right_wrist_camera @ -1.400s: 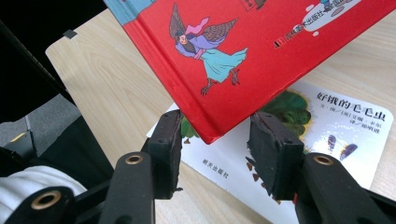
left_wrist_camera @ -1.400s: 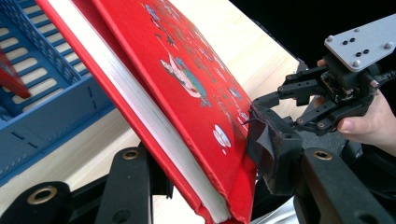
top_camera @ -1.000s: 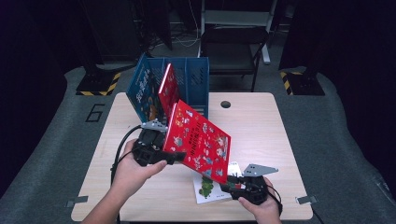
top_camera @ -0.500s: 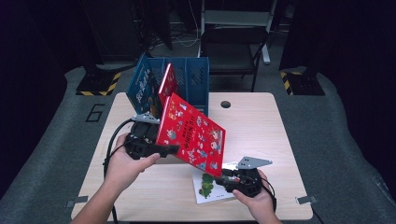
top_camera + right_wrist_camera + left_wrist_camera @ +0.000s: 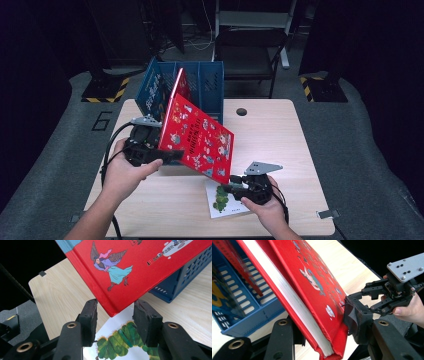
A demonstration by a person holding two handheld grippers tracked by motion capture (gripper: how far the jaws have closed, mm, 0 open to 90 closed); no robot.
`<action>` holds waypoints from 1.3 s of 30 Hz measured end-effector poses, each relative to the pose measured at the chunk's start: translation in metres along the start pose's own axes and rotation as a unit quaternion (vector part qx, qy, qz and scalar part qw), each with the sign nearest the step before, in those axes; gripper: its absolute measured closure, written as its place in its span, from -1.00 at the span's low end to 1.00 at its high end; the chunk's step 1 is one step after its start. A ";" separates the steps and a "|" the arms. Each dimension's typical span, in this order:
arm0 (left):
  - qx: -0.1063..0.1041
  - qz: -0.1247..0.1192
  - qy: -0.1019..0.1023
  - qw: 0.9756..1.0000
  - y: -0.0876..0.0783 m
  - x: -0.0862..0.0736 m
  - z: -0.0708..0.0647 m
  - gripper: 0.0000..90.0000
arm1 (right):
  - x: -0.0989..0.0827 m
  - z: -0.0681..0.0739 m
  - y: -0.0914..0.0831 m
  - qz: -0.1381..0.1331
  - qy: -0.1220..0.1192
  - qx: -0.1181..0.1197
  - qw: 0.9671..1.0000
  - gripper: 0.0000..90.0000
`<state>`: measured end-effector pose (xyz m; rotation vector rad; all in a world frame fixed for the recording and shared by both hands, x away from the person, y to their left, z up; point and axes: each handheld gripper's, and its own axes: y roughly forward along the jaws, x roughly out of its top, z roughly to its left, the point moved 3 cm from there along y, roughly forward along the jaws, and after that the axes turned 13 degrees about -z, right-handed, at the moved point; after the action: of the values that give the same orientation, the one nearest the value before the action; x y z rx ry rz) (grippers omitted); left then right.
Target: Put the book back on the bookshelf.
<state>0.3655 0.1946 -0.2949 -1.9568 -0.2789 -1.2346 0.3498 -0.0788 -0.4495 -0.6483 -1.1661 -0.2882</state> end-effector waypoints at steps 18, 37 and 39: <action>0.017 -0.003 -0.005 1.000 -0.010 0.011 0.011 0.24 | 0.019 -0.001 0.016 0.008 -0.009 0.008 1.000 0.21; 0.047 -0.005 -0.012 0.999 -0.026 0.025 0.029 0.24 | 0.038 0.001 0.044 -0.003 -0.006 0.028 1.000 0.21; 0.053 -0.009 -0.013 0.998 -0.026 0.026 0.031 0.24 | 0.039 0.000 0.046 -0.003 -0.006 0.031 1.000 0.21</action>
<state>0.3846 0.2284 -0.2667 -1.8830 -0.3691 -1.1833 0.3890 -0.0377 -0.4287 -0.5939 -1.1845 -0.2521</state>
